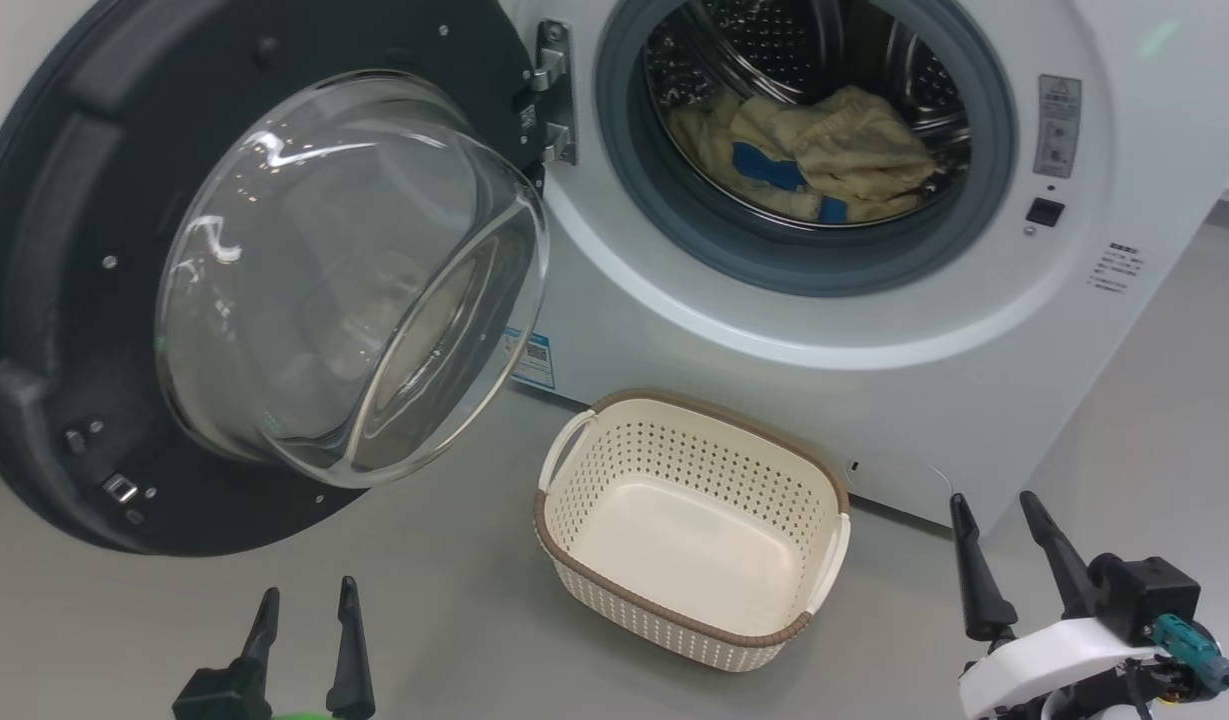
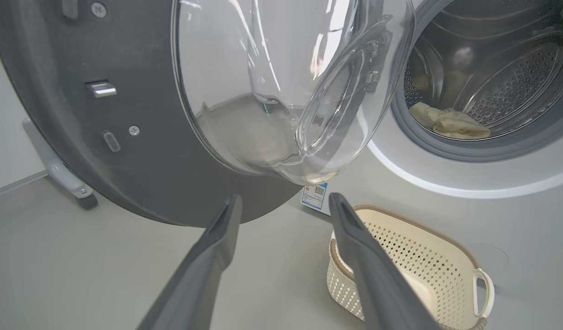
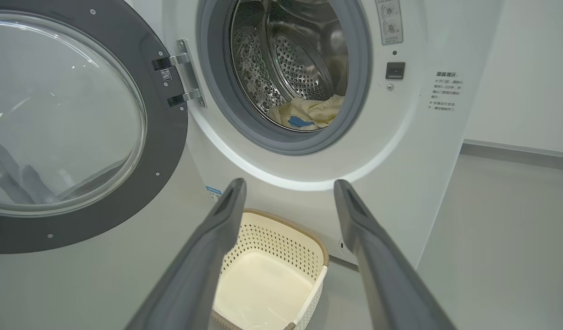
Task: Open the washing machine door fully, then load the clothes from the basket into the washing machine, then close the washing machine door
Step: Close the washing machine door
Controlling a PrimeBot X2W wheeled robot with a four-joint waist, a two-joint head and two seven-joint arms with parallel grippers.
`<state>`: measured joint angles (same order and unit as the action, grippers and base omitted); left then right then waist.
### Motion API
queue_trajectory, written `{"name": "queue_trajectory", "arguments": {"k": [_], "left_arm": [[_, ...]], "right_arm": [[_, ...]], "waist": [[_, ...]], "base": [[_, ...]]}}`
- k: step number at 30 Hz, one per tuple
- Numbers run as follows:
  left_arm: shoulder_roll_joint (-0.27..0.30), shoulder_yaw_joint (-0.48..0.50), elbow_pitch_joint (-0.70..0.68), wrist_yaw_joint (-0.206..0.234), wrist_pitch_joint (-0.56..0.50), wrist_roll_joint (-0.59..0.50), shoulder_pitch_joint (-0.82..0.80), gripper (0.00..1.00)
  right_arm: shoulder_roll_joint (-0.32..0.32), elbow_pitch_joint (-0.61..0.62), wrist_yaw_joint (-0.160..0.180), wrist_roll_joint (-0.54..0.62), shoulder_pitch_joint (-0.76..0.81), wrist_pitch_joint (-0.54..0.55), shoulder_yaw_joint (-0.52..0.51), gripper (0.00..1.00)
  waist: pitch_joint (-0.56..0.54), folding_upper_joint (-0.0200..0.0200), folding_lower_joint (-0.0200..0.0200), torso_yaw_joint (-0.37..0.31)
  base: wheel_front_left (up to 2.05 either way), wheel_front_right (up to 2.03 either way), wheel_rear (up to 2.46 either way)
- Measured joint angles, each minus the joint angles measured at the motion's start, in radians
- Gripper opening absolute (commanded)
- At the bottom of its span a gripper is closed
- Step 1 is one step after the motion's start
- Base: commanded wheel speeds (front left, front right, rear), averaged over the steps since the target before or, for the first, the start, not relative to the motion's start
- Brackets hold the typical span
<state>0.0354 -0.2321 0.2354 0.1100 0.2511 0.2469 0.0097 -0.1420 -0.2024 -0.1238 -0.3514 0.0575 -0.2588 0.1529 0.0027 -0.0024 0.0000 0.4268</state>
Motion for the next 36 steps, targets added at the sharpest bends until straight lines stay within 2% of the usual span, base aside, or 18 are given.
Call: {"name": "queue_trajectory", "arguments": {"k": [7,18,19,20,21,27,30,31,33,34,36], "left_arm": [[0.002,0.039,-0.013,0.003,0.000,0.007,0.019,1.00],[0.002,0.055,-0.032,0.007,0.000,0.009,0.025,1.00],[0.002,0.058,-0.034,0.007,0.000,0.014,0.026,0.92],[0.002,0.060,-0.034,0.007,0.000,0.020,0.026,0.43],[0.002,0.062,-0.034,0.007,0.000,0.030,0.027,0.00],[0.001,0.096,-0.053,0.008,0.000,0.114,0.044,0.00],[0.001,0.153,-0.079,0.008,0.000,0.281,0.045,0.00],[0.000,0.210,-0.100,0.008,0.000,0.417,0.045,0.00],[0.001,0.269,-0.115,0.010,0.000,0.528,0.045,0.00],[0.001,0.269,-0.115,0.010,0.000,0.528,0.045,0.00],[0.000,0.320,-0.131,0.010,0.000,0.632,0.043,0.00]], "right_arm": [[0.009,-0.003,0.000,0.000,-0.002,0.000,0.053,1.00],[0.008,-0.011,0.000,0.000,-0.007,0.000,0.059,1.00],[0.008,-0.012,0.000,0.000,-0.008,0.000,0.061,1.00],[0.008,-0.012,0.000,0.000,-0.009,0.000,0.063,1.00],[0.008,-0.013,0.000,0.000,-0.011,0.000,0.065,1.00],[0.006,-0.016,0.000,0.000,-0.022,0.000,0.069,1.00],[0.004,-0.017,0.000,0.000,-0.022,0.000,0.069,1.00],[0.004,-0.017,0.000,0.000,-0.022,0.000,0.069,1.00],[0.004,-0.018,0.000,0.000,-0.022,0.000,0.069,1.00],[0.004,-0.018,0.000,0.000,-0.022,0.000,0.069,1.00],[0.004,-0.019,0.000,0.000,-0.022,0.000,0.068,1.00]], "waist": [[-0.011,0.0000,0.0000,0.066],[-0.010,0.0000,-0.0001,0.081],[-0.009,0.0000,0.0000,0.081],[-0.008,0.0000,0.0000,0.082],[-0.008,0.0000,0.0000,0.082],[-0.005,0.0000,-0.0001,0.084],[-0.004,0.0000,0.0000,0.086],[-0.003,0.0000,0.0000,0.087],[-0.002,0.0000,0.0000,0.088],[-0.002,0.0000,0.0000,0.088],[-0.001,0.0000,0.0000,0.090]], "base": [[0.00,0.00,0.00],[0.00,0.00,0.00],[0.00,0.00,0.00],[0.00,0.00,0.00],[0.00,0.00,0.00],[0.00,0.00,0.00],[0.00,0.00,0.00],[0.00,0.00,0.00],[0.00,0.00,0.00],[0.00,0.00,0.00],[0.00,0.00,0.00]]}}
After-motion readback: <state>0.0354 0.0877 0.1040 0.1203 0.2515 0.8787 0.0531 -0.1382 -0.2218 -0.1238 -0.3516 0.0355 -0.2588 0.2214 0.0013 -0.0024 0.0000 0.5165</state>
